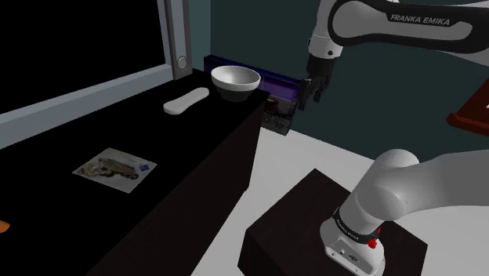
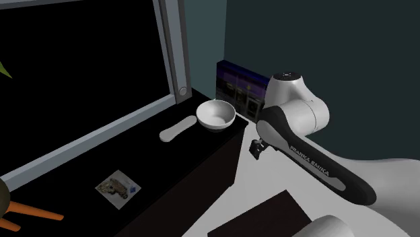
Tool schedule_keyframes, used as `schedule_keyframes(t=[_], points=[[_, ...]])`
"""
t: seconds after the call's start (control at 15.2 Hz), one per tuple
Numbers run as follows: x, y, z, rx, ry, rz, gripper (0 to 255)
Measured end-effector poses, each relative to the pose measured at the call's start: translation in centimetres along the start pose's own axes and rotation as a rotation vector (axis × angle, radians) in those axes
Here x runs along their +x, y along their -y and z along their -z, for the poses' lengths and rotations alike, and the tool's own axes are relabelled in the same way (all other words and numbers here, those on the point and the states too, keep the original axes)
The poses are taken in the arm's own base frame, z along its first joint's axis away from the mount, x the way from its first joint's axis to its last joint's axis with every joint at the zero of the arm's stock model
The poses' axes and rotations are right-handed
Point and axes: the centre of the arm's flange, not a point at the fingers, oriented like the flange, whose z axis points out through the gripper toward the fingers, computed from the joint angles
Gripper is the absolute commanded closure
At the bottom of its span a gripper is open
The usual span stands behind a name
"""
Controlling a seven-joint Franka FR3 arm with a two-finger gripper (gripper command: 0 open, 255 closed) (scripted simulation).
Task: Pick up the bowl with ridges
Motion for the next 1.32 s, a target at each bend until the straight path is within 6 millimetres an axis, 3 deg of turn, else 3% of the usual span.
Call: schedule_keyframes(t=[0.2, 0.66, 1.32], points=[[1.4, 0.6, 0.4, -0.004, -0.002, 0.007, 0], [8.8, 4.8, 2.4, -0.028, -0.013, 0.048, 0], [19.6, 12.3, 5.3, -0.063, -0.028, 0.111, 0]])
